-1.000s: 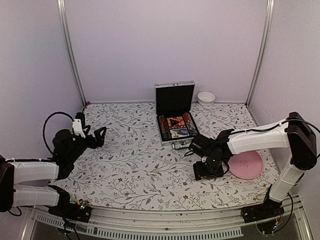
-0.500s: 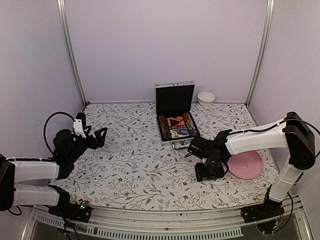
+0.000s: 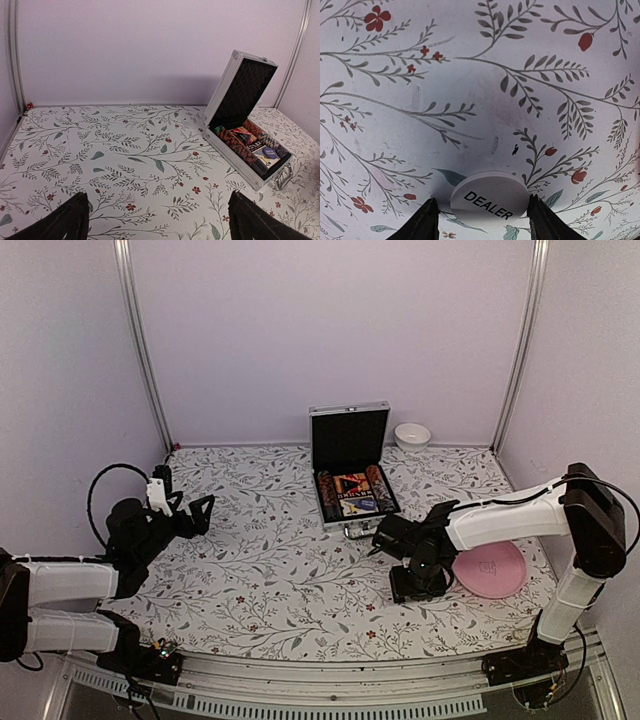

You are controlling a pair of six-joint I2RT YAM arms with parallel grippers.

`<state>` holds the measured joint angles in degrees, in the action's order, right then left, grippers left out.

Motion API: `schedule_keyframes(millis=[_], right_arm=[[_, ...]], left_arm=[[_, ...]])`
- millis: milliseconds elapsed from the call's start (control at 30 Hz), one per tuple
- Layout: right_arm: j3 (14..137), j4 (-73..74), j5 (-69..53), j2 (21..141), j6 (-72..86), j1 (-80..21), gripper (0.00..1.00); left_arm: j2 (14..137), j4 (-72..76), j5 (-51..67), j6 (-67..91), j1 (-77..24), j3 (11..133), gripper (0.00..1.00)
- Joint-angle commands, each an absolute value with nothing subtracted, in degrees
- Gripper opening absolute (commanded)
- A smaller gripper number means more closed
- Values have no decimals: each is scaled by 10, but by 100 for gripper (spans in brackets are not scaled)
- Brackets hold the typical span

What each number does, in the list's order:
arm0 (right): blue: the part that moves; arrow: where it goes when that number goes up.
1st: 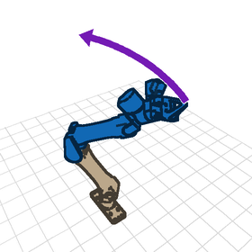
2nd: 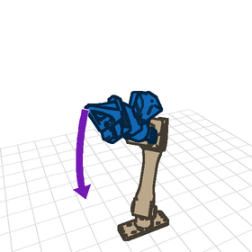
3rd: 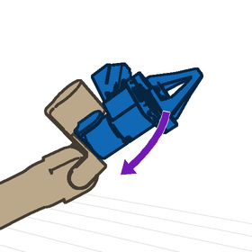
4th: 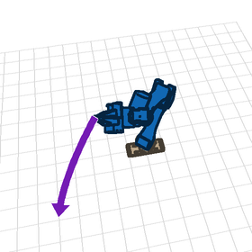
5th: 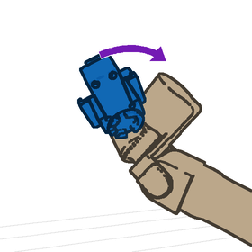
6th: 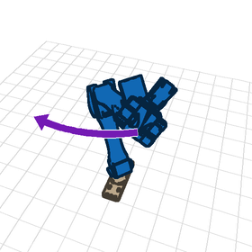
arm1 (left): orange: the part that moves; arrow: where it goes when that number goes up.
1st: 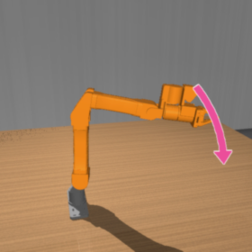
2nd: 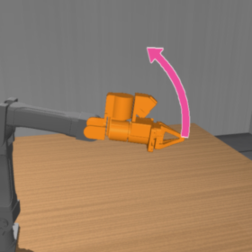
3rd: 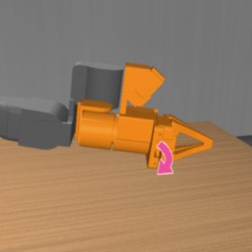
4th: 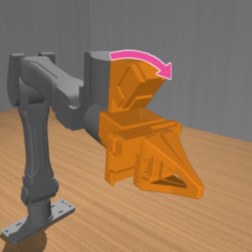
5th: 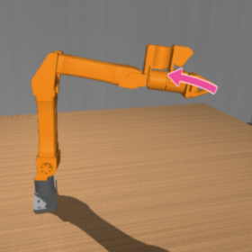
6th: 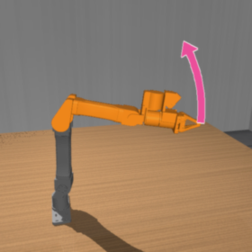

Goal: Pack up texas hold em set

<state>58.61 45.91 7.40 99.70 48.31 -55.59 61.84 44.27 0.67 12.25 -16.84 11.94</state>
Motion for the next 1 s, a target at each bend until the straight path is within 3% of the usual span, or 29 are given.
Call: schedule_keyframes(millis=[0,633,967], right_arm=[[591,479,94,1012,495,-566,60],[586,472,93,1007,499,-567,47],[609,466,110,1010,487,-563,48]], left_arm=[[613,446,10,122,-164,130,97],[605,446,10,120,-164,128,97],[605,446,12,120,-164,128,97]])
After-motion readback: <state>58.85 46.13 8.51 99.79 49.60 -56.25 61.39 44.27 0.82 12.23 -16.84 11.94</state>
